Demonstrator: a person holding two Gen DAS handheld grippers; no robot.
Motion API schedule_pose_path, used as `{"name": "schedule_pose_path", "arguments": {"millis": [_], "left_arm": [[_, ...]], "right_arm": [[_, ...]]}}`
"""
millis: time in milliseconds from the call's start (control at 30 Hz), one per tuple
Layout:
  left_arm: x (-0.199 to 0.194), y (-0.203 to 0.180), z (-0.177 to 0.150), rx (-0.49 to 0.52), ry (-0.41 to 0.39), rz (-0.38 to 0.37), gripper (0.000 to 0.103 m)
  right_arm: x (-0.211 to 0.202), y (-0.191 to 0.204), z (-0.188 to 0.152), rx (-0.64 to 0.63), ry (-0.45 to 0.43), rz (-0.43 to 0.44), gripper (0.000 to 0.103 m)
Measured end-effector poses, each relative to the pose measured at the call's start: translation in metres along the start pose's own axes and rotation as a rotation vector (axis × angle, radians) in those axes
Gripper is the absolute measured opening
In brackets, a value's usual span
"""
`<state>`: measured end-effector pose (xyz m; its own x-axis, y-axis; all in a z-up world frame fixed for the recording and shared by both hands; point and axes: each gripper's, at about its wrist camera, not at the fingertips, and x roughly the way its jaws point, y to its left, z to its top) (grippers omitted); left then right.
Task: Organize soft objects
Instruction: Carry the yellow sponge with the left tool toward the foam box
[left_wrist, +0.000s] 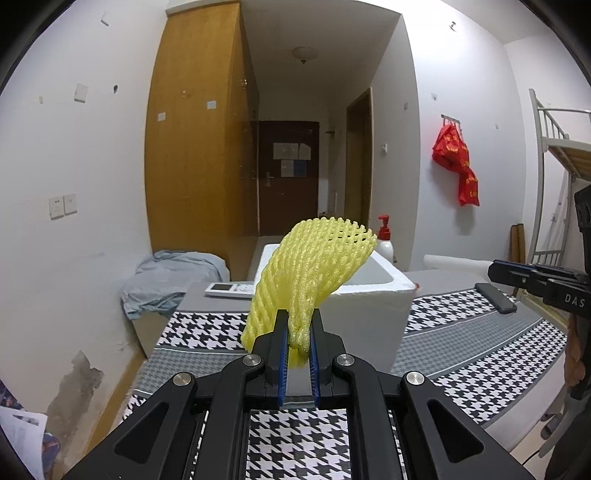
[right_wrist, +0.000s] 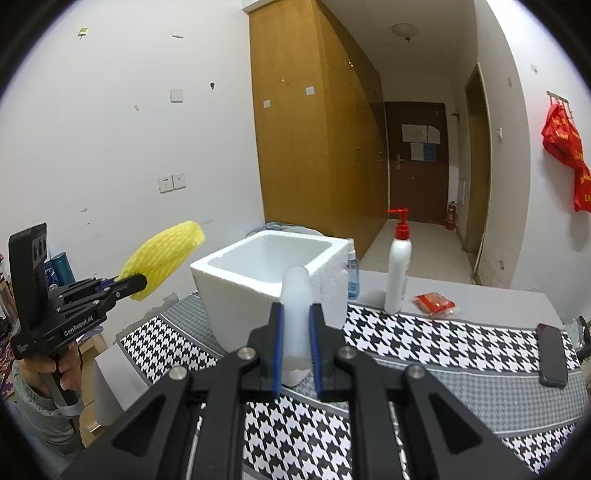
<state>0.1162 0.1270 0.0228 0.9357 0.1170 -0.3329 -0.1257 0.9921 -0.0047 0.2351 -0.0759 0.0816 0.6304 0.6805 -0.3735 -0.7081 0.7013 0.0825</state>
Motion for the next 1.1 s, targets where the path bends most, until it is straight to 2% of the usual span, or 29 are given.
{"name": "schedule_pose_path", "arguments": {"millis": [633, 1100], "left_arm": [[0.013, 0.02, 0.007, -0.015, -0.018, 0.048, 0.01], [0.02, 0.032, 0.008, -0.032, 0.001, 0.082, 0.01]], "right_arm": [[0.054, 0.022, 0.04, -0.051, 0.049, 0.052, 0.016], [0.092, 0.029, 0.053, -0.071, 0.115, 0.059, 0.016]]}}
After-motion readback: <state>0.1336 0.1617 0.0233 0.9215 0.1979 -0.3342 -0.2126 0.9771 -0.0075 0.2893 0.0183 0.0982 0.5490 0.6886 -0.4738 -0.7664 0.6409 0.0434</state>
